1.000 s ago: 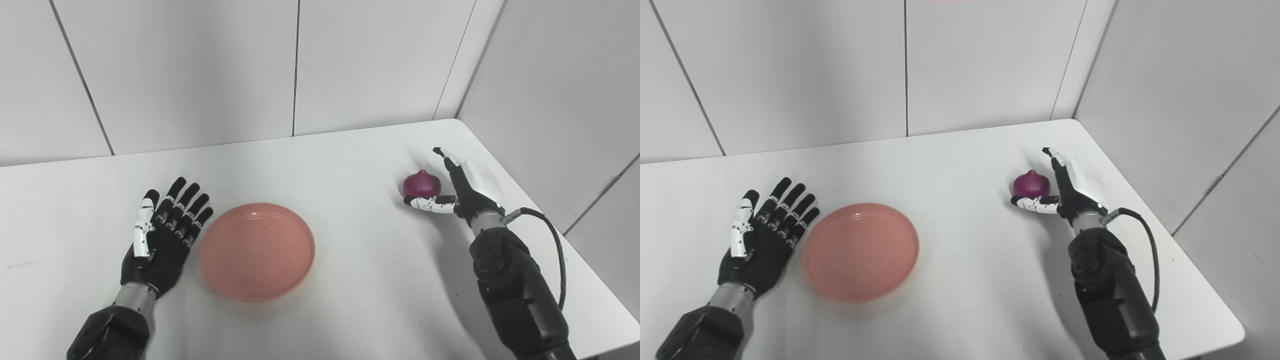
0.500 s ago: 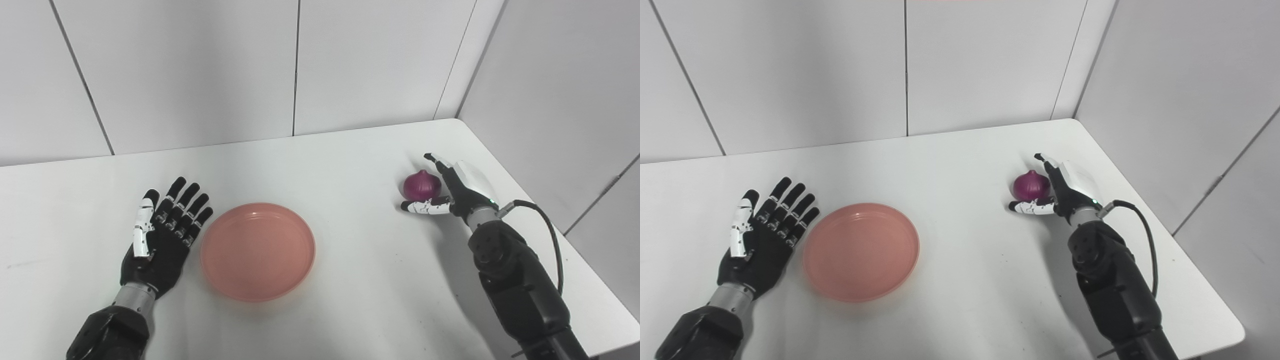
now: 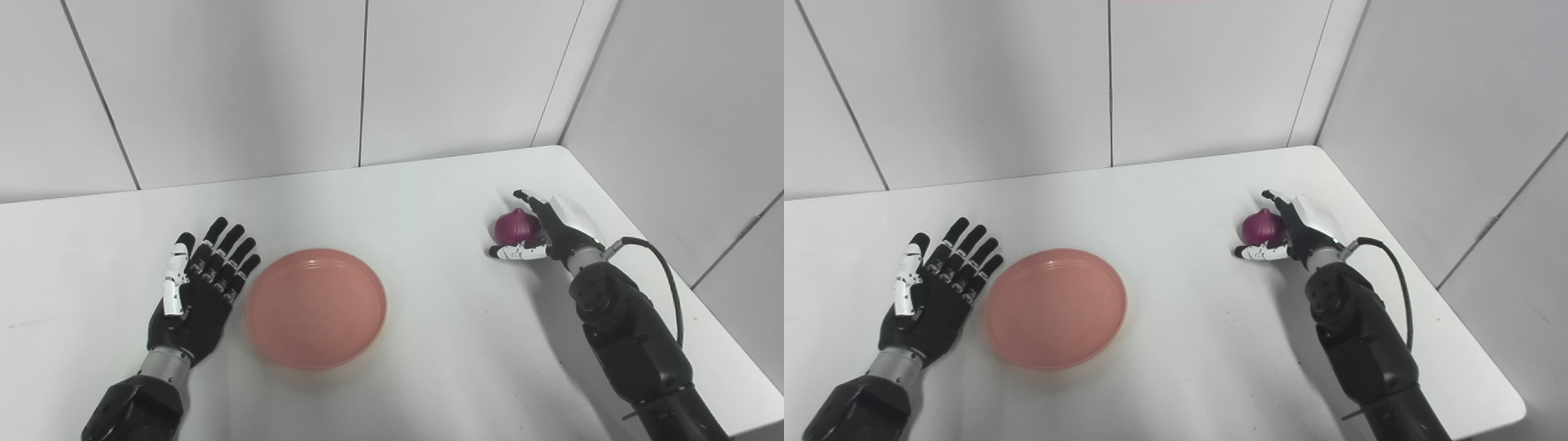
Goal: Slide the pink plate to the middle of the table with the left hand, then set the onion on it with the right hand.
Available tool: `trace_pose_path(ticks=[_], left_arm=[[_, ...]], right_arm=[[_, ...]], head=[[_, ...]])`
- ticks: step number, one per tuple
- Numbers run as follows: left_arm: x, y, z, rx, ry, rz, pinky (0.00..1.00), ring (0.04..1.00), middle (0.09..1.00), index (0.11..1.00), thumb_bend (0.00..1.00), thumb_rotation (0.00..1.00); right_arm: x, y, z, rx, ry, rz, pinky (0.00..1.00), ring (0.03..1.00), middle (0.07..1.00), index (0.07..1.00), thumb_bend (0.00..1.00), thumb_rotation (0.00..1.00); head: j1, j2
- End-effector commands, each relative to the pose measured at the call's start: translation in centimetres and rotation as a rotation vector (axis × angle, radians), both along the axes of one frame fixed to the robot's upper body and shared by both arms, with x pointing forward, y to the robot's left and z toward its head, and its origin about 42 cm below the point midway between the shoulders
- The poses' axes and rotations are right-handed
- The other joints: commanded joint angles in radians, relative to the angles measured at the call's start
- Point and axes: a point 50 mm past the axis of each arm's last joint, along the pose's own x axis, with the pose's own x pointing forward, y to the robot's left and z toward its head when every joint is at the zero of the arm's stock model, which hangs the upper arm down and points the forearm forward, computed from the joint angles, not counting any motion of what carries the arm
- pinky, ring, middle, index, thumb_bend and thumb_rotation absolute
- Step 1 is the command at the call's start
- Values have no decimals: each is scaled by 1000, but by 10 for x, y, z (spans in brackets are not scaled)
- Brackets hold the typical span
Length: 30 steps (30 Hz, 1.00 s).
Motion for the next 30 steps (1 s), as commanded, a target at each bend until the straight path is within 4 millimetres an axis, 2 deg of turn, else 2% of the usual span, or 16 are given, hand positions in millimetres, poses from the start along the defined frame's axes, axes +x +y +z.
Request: trace_pose_path(ticks=[1, 5, 9, 19, 24, 30], left_arm=[[-5, 7, -14, 41, 76, 14, 949, 944, 955, 949, 439, 1000], [-5, 7, -14, 44, 72, 11, 953, 948, 959, 951, 440, 1000], [-6, 6, -14, 49, 69, 9, 960, 952, 963, 956, 440, 1000], [-6, 6, -13, 42, 77, 13, 960, 950, 961, 952, 439, 1000], [-7, 6, -13, 41, 75, 12, 959, 948, 960, 952, 439, 1000], [-7, 6, -13, 39, 72, 9, 965, 951, 963, 956, 441, 1000]], right_arm=[[8, -7, 24, -35, -72, -6, 788, 883, 911, 907, 1000, 327], [7, -7, 25, -28, -73, -18, 791, 885, 910, 903, 989, 327], [7, -7, 25, -67, -69, -25, 745, 847, 883, 876, 942, 341], [4, -9, 28, -59, -80, -25, 693, 788, 827, 813, 861, 274], [1, -7, 30, -76, -99, -25, 598, 675, 727, 725, 839, 277], [-1, -6, 29, -83, -94, -20, 490, 559, 612, 601, 762, 199]], head=[[1, -1], [1, 0], [4, 2], [4, 7], [4, 8], [4, 9]])
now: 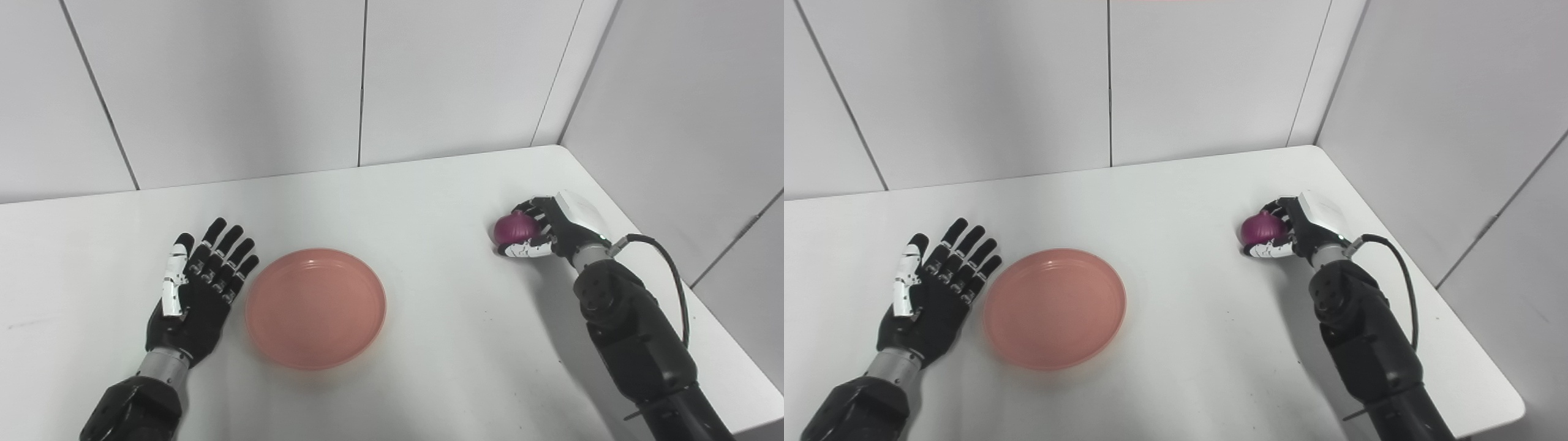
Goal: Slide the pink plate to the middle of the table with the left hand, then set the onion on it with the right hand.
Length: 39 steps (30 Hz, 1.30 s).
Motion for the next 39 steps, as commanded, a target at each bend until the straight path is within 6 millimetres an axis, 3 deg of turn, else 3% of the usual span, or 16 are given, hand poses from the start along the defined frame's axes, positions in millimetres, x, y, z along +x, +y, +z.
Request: trace_pose_path(ticks=[1, 11, 13, 15, 17, 30, 39], left_arm=[[-6, 5, -13, 32, 72, 8, 961, 948, 961, 954, 441, 1000], [-5, 5, -13, 34, 75, 13, 955, 946, 958, 952, 441, 1000], [-5, 5, -12, 33, 77, 14, 953, 945, 957, 951, 440, 1000], [-5, 5, -12, 34, 77, 15, 951, 944, 957, 950, 440, 1000], [-5, 5, -12, 34, 76, 15, 951, 943, 956, 950, 439, 1000], [-6, 3, -11, 28, 76, 13, 961, 949, 961, 955, 438, 1000], [-6, 3, -11, 29, 76, 10, 966, 956, 967, 960, 437, 1000]], right_arm=[[2, -5, 23, -40, -66, -5, 463, 539, 591, 580, 749, 191], [2, -4, 18, -57, -48, -5, 317, 409, 490, 512, 705, 98], [2, -4, 18, -60, -51, -4, 317, 408, 488, 509, 699, 91], [2, -5, 18, -60, -54, -7, 319, 409, 489, 492, 565, 126], [1, -5, 19, -60, -60, -11, 315, 407, 493, 487, 528, 136], [-4, -3, 26, -33, -141, 10, 354, 446, 507, 485, 518, 141], [-11, 11, 40, 23, -203, 49, 427, 491, 527, 485, 517, 136]], head=[[1, -1], [2, 0], [2, 1], [2, 1], [3, 3], [11, 2], [18, 3]])
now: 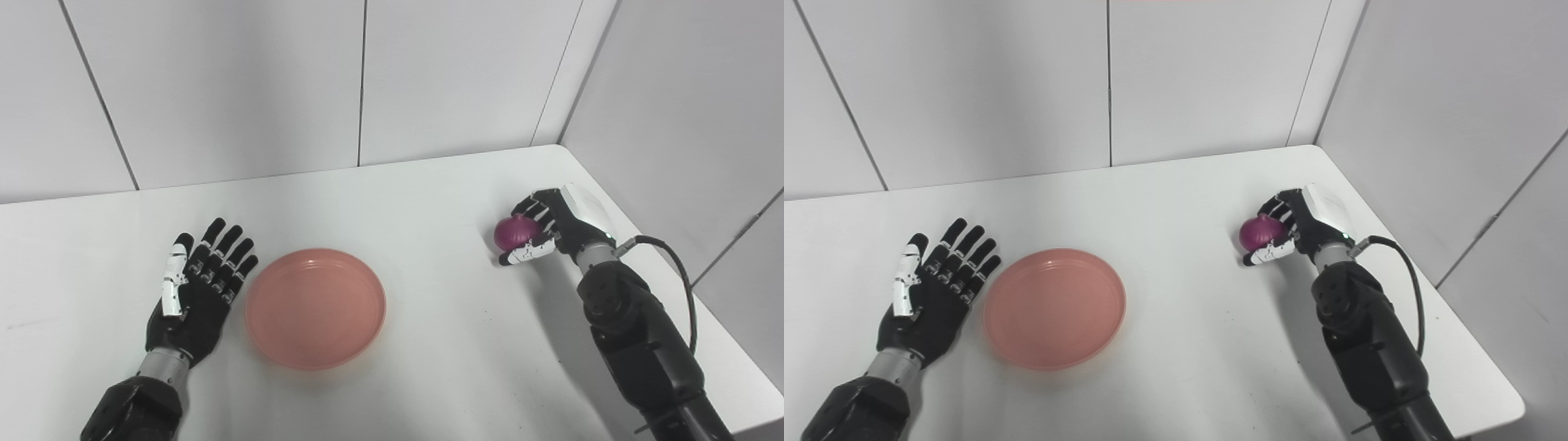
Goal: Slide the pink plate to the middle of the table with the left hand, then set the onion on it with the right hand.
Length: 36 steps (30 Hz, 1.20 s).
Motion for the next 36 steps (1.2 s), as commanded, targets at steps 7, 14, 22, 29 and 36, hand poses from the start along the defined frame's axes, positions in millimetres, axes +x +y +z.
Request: trace_pose_path(ticks=[7, 14, 22, 29, 36], left_arm=[[-6, 1, -11, 28, 78, 5, 957, 952, 964, 956, 434, 1000], [-7, -2, -10, 35, 70, 3, 959, 954, 963, 955, 439, 1000], [-8, -7, -8, 34, 69, 2, 963, 960, 969, 956, 441, 1000], [-11, -14, -7, 35, 73, 11, 966, 960, 970, 957, 441, 1000], [-13, -24, -3, 34, 84, 25, 913, 942, 954, 950, 434, 1000]], right_arm=[[1, 19, 40, -18, -160, 65, 447, 501, 530, 485, 515, 133], [2, 40, 55, 2, -202, 144, 440, 490, 525, 486, 515, 134], [4, 70, 64, 8, -226, 253, 404, 475, 525, 487, 514, 134], [7, 96, 68, 22, -246, 324, 394, 452, 503, 486, 514, 133], [13, 120, 71, 33, -248, 403, 401, 465, 514, 486, 514, 137]], head=[[14, -3], [34, -3], [69, 2], [97, 5], [139, 9]])
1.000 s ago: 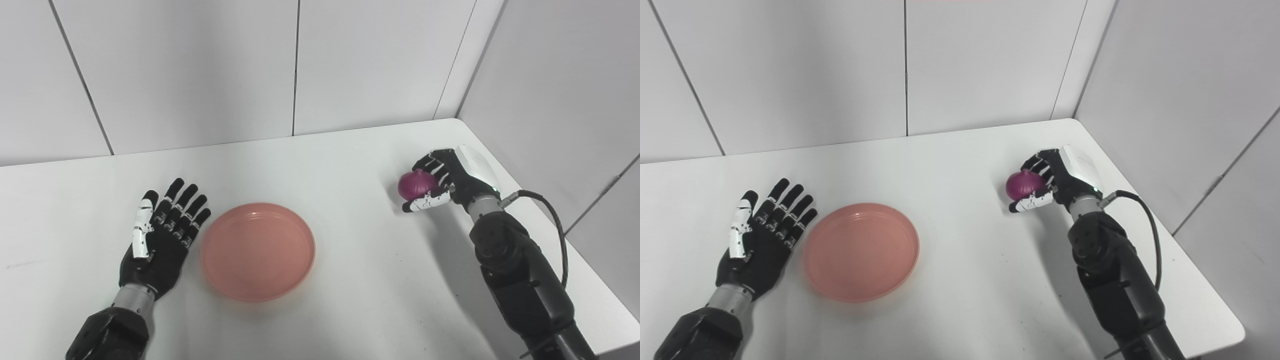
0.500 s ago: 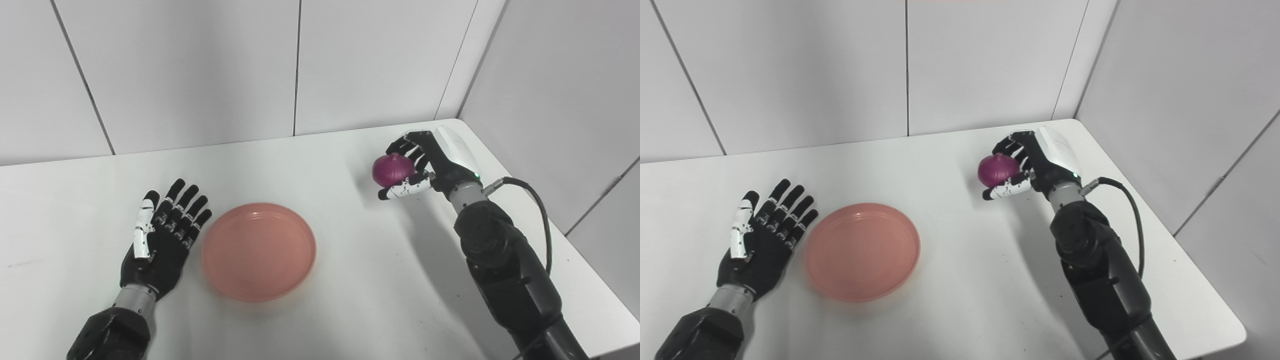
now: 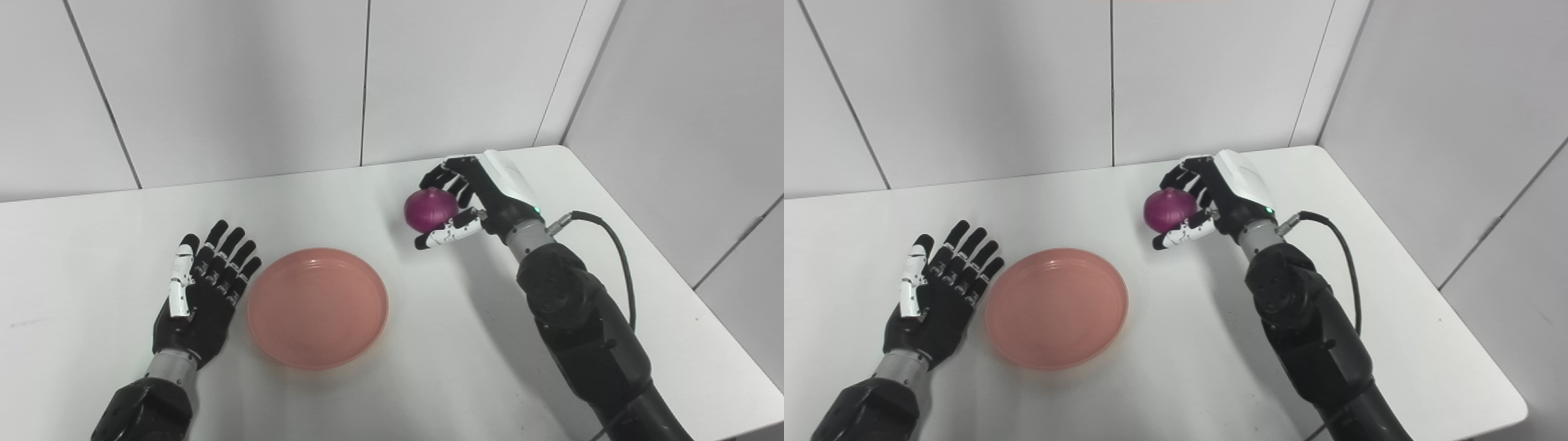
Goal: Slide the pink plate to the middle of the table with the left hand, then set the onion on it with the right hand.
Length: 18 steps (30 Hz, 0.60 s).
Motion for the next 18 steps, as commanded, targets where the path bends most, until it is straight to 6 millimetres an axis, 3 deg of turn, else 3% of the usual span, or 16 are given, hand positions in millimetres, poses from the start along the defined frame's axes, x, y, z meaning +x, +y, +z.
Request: trace_pose_path(ticks=[1, 9, 18], left_arm=[[-5, -9, -8, 20, 61, -12, 903, 940, 952, 949, 434, 1000], [-8, -23, -5, 15, 56, -14, 928, 948, 958, 951, 431, 1000], [-10, -38, 0, 10, 65, 2, 951, 952, 961, 951, 430, 1000]], right_arm=[[4, 14, 25, -14, -100, 60, 394, 461, 514, 486, 514, 137], [9, 42, 21, -3, -110, 157, 252, 332, 422, 486, 517, 136], [10, 83, 5, -11, -75, 253, 241, 327, 433, 486, 518, 136]], head=[[23, 1], [108, 10], [195, 29]])
